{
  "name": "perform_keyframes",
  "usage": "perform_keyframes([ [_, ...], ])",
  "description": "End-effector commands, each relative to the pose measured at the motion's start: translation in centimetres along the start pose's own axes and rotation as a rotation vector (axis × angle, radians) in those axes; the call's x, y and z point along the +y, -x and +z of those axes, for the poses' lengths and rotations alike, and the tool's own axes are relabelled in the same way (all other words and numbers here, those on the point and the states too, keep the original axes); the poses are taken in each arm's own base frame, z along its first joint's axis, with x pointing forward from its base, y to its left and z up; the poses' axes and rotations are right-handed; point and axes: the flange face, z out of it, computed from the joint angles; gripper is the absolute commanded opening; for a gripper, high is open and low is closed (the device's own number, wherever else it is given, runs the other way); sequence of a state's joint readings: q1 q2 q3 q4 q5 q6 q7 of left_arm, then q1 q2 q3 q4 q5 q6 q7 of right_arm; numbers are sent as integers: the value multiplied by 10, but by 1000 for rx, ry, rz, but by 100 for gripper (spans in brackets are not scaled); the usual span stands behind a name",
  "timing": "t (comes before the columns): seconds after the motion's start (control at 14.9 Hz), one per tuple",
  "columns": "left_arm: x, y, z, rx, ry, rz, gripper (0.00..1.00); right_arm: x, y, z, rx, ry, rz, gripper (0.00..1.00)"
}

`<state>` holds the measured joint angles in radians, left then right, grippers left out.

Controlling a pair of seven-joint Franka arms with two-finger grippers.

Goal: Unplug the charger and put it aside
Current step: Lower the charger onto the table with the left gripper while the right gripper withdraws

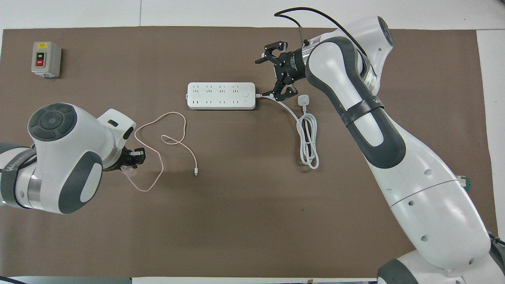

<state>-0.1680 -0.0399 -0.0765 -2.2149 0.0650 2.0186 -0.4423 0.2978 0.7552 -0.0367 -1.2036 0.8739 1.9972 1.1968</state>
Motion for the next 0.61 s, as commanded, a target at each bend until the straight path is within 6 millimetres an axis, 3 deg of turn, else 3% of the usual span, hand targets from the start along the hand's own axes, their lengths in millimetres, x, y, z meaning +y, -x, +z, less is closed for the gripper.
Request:
perform_keyframes([
  [0.0,-32,-1,15,18,29,-25,0,27,25,-43,56,71,-27,100],
  [0.13,-65,-7,30,-14,29,19,0,34,34,-82,93,116,-68,100],
  [0.27,-100,-14,34,-26,38,29,92,45,48,-120,164,174,-146,100],
  [0.34,-118,-17,34,-33,42,34,100,52,53,-138,192,203,-194,100],
  [0.54,-154,-26,18,-19,52,37,100,70,51,-186,192,250,-287,100],
])
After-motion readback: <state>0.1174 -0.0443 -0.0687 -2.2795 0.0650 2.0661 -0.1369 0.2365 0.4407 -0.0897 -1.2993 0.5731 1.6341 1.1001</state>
